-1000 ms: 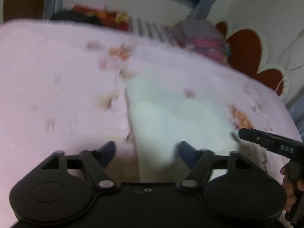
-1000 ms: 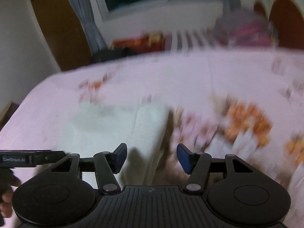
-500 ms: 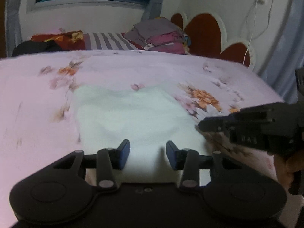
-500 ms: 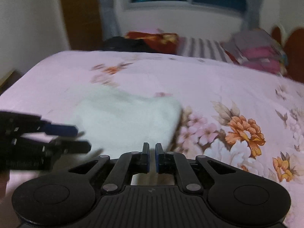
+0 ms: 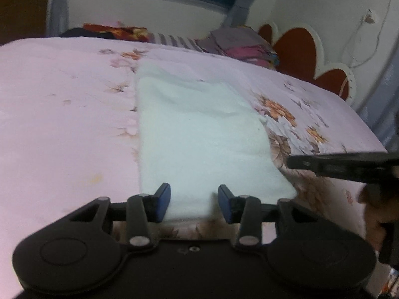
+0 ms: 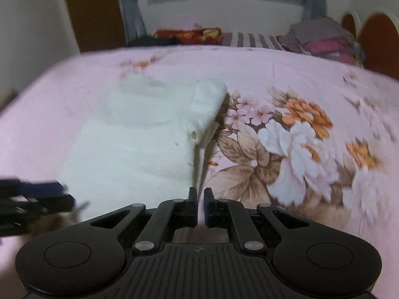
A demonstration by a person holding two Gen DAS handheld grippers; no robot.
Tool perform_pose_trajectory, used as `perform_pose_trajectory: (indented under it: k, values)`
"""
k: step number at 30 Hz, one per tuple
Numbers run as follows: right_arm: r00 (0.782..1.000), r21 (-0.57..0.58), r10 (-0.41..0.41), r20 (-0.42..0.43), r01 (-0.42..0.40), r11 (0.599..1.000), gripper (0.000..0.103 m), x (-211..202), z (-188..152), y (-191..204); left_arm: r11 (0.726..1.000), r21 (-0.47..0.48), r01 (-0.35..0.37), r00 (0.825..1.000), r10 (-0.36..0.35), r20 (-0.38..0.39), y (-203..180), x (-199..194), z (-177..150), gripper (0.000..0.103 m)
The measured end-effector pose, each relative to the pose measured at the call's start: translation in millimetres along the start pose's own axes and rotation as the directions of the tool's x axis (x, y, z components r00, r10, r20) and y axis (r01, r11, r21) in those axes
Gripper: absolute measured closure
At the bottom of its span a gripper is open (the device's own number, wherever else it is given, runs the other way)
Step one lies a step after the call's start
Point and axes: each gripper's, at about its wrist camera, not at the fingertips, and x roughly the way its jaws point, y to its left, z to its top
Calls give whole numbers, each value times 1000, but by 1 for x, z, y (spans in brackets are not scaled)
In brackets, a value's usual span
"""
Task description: Fold small clothes
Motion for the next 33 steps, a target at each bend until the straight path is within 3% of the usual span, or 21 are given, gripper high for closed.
perform_pose_trajectory:
  k: [5,10,11,12,13,14,15,16,18,20,23,33]
  values:
    - [998,62,43,39,-45,997,97,-68,-22,-6,998,36,-50,999,49,21,-18,-39,-16,62]
    - [994,45,55,89,-60,997,97,-132,-44,5,992,89,-94,995,91,42,-51,-82,-35,58]
    - [994,32,50,100,-53,998,97,-143,-49,7,991,88,-96,995,92,46,-56,-90,-39,51]
    - [992,18,45,115,-48,999,97,-153,-54,9,992,81,-101,994,97,56,-61,-98,-43,31]
    - [991,2,37,129,-38,999,97,-164,-59,10,991,60,-118,990,112,88,-69,-109,-47,21]
    - [990,-19,17,140,-15,1000,97,-175,-64,13,990,39,-133,983,127,135,-76,-119,-52,1]
    - [990,-36,-12,144,17,999,97,-184,-69,16,991,33,-129,978,121,170,-81,-128,-56,0]
    - [988,-44,-43,147,50,998,72,-190,-74,17,992,42,-119,976,109,189,-89,-137,-59,0]
    - [980,-19,-80,180,85,996,5,-206,-87,12,986,66,-153,967,135,217,-103,-152,-66,0]
    - [963,-5,-84,257,89,996,0,-224,-101,8,981,81,-178,955,152,256,-115,-167,-73,0]
    - [966,-4,-71,248,75,997,0,-239,-114,5,979,95,-179,949,146,280,-128,-187,-84,0]
    - [959,-37,-107,264,121,992,0,-286,-148,26,980,108,-166,958,135,251,-161,-216,-108,0]
